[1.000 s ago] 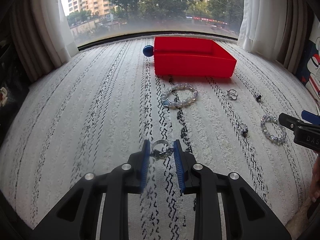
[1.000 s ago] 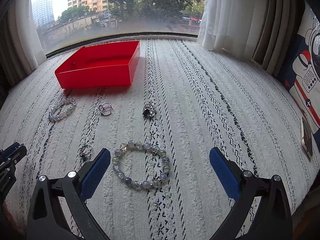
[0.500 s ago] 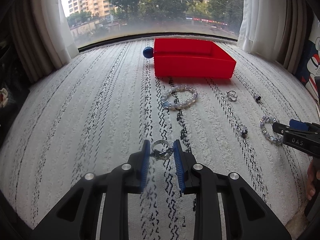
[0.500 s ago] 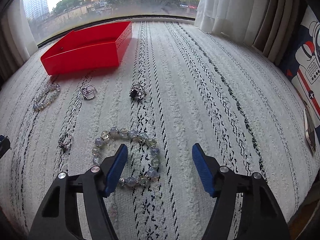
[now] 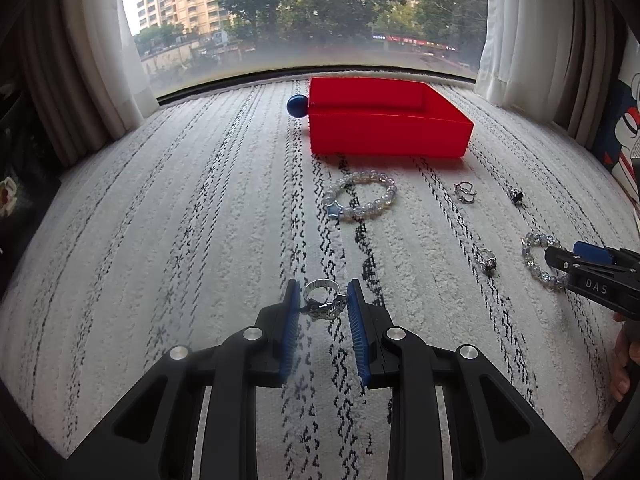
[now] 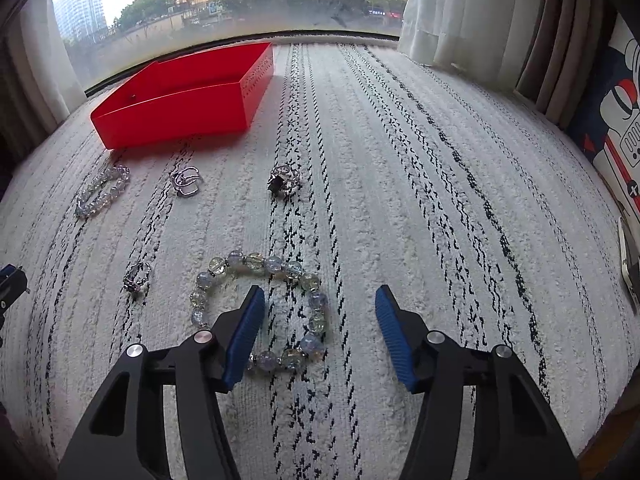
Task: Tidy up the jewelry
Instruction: 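Grasp the grey beaded bracelet with the right tool while the left tool holds the ring, then carry the ring and bracelet over the red tray with both tools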
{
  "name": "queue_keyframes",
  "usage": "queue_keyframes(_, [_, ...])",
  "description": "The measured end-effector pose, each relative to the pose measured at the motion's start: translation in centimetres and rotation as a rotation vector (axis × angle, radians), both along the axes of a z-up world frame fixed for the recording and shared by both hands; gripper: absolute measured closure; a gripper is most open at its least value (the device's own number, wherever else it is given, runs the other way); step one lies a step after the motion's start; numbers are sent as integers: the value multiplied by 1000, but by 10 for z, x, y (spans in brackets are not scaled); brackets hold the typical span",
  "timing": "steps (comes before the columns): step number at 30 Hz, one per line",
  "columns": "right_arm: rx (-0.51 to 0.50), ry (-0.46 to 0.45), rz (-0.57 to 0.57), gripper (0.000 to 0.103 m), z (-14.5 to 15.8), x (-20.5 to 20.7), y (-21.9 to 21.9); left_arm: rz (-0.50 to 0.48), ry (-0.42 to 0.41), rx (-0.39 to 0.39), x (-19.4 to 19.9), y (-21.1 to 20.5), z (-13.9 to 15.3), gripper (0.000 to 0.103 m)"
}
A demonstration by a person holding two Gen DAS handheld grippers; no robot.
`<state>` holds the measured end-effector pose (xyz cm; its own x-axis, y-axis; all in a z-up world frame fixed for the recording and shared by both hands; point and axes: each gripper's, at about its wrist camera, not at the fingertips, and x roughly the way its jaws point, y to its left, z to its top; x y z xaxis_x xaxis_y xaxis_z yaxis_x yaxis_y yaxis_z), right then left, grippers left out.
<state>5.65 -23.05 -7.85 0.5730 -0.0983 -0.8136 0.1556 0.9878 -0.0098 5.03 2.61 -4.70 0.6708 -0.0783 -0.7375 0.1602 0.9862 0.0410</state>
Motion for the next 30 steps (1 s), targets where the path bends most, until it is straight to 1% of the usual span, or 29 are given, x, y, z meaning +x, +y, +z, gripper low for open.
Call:
queue_keyframes(1, [0, 0, 5, 51, 0, 0, 1, 0, -1, 0, 0, 0, 0, 80])
queue_keyframes(2, [11, -3, 20, 59, 1, 0, 2, 0, -3, 1, 0, 0, 0, 80])
queue_keyframes(3, [18, -5, 25, 61, 1, -1, 3, 0, -3, 1, 0, 0, 0, 80])
queue_keyframes(6, [18, -6, 33, 72, 2, -1, 5, 0, -1, 2, 0, 0, 0, 80])
queue_keyframes(7, [12, -6, 26, 77, 3, -1, 4, -1, -1, 2, 1, 0, 0, 80])
queue_keyframes(9, [15, -8, 26, 78, 3, -1, 4, -1, -3, 2, 0, 0, 0, 80])
queue_keyframes(10, [21, -9, 27, 82, 3, -2, 3, -1, -3, 1, 0, 0, 1, 80])
queue_keyframes(11, [44, -13, 36, 91, 3, -2, 3, 0, -3, 2, 0, -1, 1, 80])
queue_keyframes(12, [57, -15, 34, 91, 3, -4, 2, -1, -3, 2, 0, -1, 1, 80])
queue_keyframes(13, [48, -14, 31, 93, 3, -4, 2, -1, -3, 2, 0, -1, 1, 80])
queue_keyframes(22, [77, -26, 12, 94, 6, -6, -2, -1, -3, 2, 0, -1, 1, 80])
queue_keyframes(27, [55, -56, 16, 94, 14, -9, 2, -4, -4, 3, 0, -1, 1, 80])
queue_keyframes(30, [43, -82, 26, 94, 25, -13, 7, -4, -4, 3, 0, -2, 1, 80])
